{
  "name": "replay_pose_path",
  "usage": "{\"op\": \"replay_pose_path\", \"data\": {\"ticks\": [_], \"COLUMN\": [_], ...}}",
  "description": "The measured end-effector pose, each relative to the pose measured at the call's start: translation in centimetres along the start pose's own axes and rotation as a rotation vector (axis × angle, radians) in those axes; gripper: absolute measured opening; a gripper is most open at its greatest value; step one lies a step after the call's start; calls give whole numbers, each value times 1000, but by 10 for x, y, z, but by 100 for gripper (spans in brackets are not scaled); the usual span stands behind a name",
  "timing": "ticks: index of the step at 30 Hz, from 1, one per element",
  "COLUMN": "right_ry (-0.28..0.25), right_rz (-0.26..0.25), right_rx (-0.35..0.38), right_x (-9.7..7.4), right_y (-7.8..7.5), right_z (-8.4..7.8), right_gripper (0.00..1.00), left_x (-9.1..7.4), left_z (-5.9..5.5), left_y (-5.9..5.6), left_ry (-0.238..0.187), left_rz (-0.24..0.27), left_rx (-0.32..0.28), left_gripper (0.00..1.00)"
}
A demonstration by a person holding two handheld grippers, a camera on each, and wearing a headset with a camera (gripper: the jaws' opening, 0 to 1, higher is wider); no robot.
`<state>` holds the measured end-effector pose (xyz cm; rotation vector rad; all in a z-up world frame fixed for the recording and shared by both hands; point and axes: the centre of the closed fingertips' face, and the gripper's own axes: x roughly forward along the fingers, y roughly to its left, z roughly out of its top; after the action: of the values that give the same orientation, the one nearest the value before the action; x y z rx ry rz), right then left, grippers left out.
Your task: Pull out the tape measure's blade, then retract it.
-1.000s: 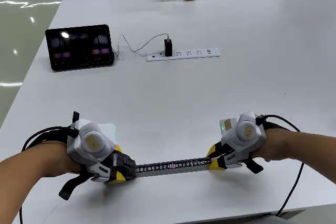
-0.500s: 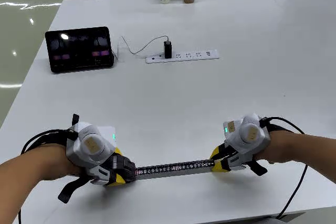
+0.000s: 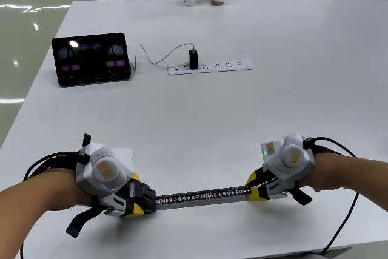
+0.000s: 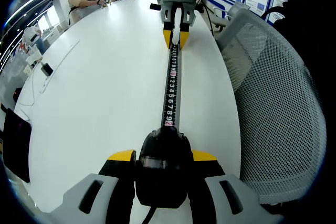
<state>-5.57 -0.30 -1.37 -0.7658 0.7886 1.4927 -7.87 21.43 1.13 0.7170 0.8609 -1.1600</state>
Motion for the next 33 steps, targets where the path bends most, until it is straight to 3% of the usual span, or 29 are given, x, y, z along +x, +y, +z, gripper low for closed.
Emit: {"op": "replay_pose_path", "data": {"ticks": [22,33], "right_ry": [5,20], "right_rz": [-16,-12], "right_rx": [15,20], "right_x": [-10,-10], "right_y": [-3,-2], "right_z": [-17,-17], "right_gripper": [10,11], "left_x": [0,1], "left_z": [0,0], "left_y": [0,0], "left_ry": [6,15], "left_rz": [2,-6], "left_rx": [4,11], "left_gripper": [33,34]}}
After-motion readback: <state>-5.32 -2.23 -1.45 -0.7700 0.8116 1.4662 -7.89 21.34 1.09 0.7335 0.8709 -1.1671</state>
